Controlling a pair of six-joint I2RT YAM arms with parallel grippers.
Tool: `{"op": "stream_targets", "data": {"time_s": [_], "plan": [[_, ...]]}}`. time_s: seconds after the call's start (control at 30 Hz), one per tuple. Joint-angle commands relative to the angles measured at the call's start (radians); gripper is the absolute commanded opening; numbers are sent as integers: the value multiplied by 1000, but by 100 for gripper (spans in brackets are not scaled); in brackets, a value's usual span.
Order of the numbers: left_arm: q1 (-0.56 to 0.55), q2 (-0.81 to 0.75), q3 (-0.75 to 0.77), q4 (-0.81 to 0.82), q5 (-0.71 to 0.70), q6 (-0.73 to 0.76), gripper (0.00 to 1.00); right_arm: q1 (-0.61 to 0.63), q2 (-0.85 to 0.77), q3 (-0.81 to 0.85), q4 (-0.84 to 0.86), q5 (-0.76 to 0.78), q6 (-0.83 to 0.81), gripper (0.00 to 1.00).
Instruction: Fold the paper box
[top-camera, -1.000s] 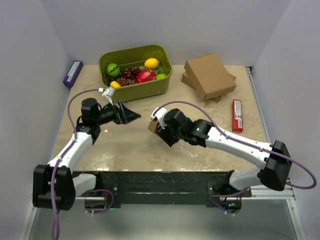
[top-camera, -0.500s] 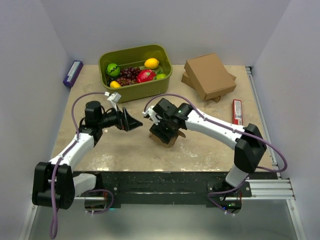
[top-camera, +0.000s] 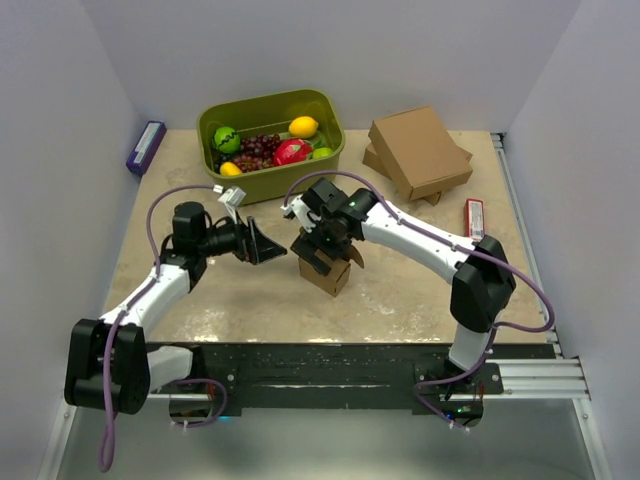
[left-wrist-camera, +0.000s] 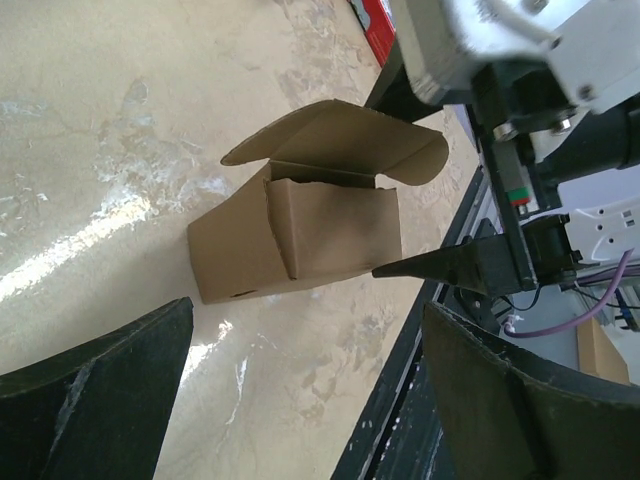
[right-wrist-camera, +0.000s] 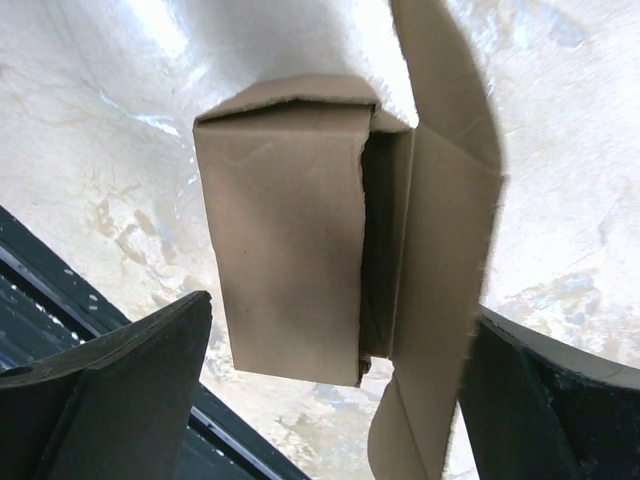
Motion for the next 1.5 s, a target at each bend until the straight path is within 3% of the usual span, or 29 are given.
{"op": "stream_targets", "data": {"time_s": [0.0,0.2,0.4,0.57,0.83,1.17,1.47], "plan": [[-13,8,12,32,27,35,100,-4,-39,51,7,39,0,99],[-74,58,106,-63,-45,132,100,-13,-106,23,56,91,54,99],[-148,132,235,-169,-208,213,100,-41,-265,-72,140,119,184,99],[-159,163,270,-140,-217,225,100,-71,-428,-262,261,129,392,99],[-199,293,350,-158,-159,309,100,-70,-624,-555,383,100,548,95],[-211,365,382,-157,-186,328,98,-70,-634,-675,550,131,671,85],[-226,397,382,-169,-202,340,89,-71,-603,-704,588,191,697,75]]}}
